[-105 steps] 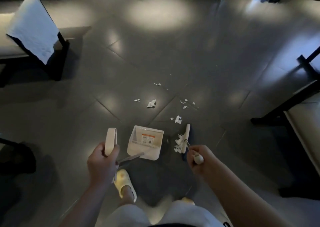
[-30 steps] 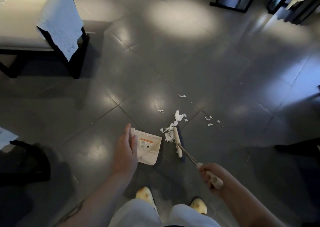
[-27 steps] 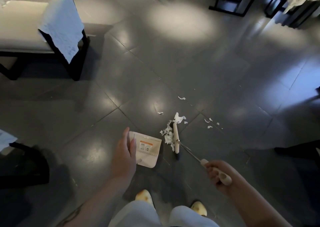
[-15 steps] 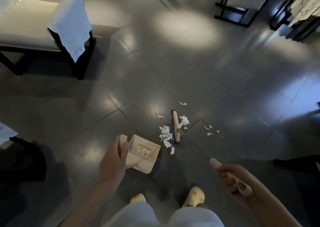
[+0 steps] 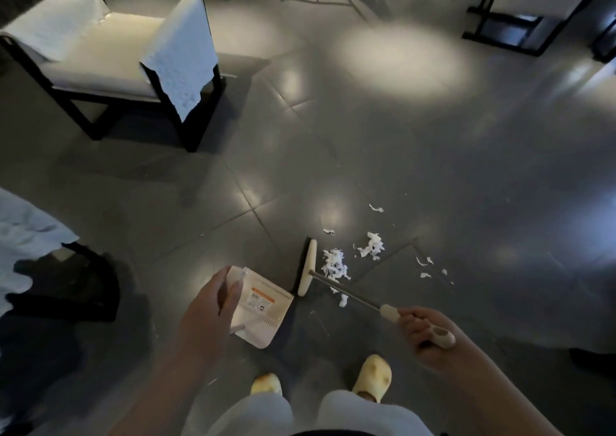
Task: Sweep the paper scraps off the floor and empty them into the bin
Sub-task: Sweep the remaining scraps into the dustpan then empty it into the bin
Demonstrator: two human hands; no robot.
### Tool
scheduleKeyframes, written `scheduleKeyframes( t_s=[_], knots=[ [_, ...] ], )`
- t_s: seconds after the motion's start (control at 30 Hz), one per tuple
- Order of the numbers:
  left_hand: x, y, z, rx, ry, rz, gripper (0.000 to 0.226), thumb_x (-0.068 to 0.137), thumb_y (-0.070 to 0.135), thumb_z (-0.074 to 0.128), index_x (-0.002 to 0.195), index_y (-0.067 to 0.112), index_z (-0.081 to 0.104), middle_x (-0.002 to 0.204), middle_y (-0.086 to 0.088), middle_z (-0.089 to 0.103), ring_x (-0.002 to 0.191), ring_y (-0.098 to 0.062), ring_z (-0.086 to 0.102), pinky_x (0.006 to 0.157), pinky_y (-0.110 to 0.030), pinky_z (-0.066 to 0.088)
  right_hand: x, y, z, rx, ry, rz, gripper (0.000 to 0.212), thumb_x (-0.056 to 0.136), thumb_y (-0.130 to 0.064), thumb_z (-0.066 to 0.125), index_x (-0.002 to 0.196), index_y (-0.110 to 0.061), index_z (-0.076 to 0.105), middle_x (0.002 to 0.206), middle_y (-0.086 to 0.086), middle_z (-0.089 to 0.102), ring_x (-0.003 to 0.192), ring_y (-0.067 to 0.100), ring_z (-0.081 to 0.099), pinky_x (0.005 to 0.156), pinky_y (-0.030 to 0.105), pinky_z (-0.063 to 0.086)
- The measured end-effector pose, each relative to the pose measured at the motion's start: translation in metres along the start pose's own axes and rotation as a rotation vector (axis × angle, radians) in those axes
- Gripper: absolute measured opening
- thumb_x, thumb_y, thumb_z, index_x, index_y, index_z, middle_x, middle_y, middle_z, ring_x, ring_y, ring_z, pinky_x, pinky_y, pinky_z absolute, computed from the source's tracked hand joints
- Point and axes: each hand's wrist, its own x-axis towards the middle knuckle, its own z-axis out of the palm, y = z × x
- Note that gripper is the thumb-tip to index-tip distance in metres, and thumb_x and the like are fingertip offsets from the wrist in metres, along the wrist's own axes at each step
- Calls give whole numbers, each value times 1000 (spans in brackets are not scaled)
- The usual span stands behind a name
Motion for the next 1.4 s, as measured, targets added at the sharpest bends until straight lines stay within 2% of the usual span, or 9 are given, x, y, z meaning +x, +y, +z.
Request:
scheduleKeyframes(
  t_s=[0.1,0.33,0.6,0.83,1.0,1.17,1.23,1.33,1.4],
  knots=[
    [-1,13,14,38,14,-9,44,96,46,42,129,20,56,88,6,59,79,-11,58,57,-9,36,-25,-17,-24,-58,103,-55,41,44,18,82,63,0,50,40,1,42,22,7,39,19,16,28],
    [1,16,40,-102,184,-159,72,89,69,36,118,7,58,94,-23,62,77,-33,58,59,-31,36,-43,-35,-38,-522,446,-179,16,87,-4,50,72,-7,48,51,2,43,26,6,36,24,12,23],
    [-10,48,52,-122,270,-211,18,103,32,46,102,17,57,77,-5,54,70,-24,54,62,-30,40,-51,-101,-12,-255,180,-80,14,74,-3,51,64,-7,43,41,-1,37,21,4,34,18,13,22],
    [-16,81,77,-250,302,-249,16,99,48,49,92,36,58,65,-7,50,54,-28,51,51,-42,46,7,-133,-1,-69,51,49,21,78,-8,47,58,-4,45,39,1,41,22,7,40,20,16,28],
    [-10,101,109,-305,200,-216,52,84,67,48,115,27,59,75,-9,49,68,-25,50,58,-39,42,-11,-149,-24,27,73,-30,14,75,-3,49,62,-4,45,39,0,41,22,6,40,21,14,28],
    [0,123,126,-352,310,-205,54,82,64,50,112,21,64,76,-2,56,70,-25,54,62,-40,43,-52,-172,-67,29,-84,-16,56,18,29,81,51,0,46,35,1,38,19,11,38,18,17,28],
    [5,123,129,-334,328,-216,49,86,64,51,110,23,63,84,-19,60,74,-43,60,66,-46,49,-65,-175,-72,-45,-37,-1,52,28,27,81,53,-1,45,33,1,36,19,9,36,17,17,27],
    [14,136,126,-335,332,-174,38,93,57,53,96,19,59,67,-12,51,56,-29,50,54,-41,46,-76,-184,-75,-131,68,-53,27,72,7,62,64,-6,41,33,0,35,19,6,34,18,16,26],
    [23,146,126,-336,320,-133,25,100,40,52,91,17,58,63,-9,47,51,-21,43,39,-31,39,-81,-200,-81,-64,-29,-6,37,55,22,74,60,-2,45,34,4,38,19,10,37,18,19,29]
  ],
)
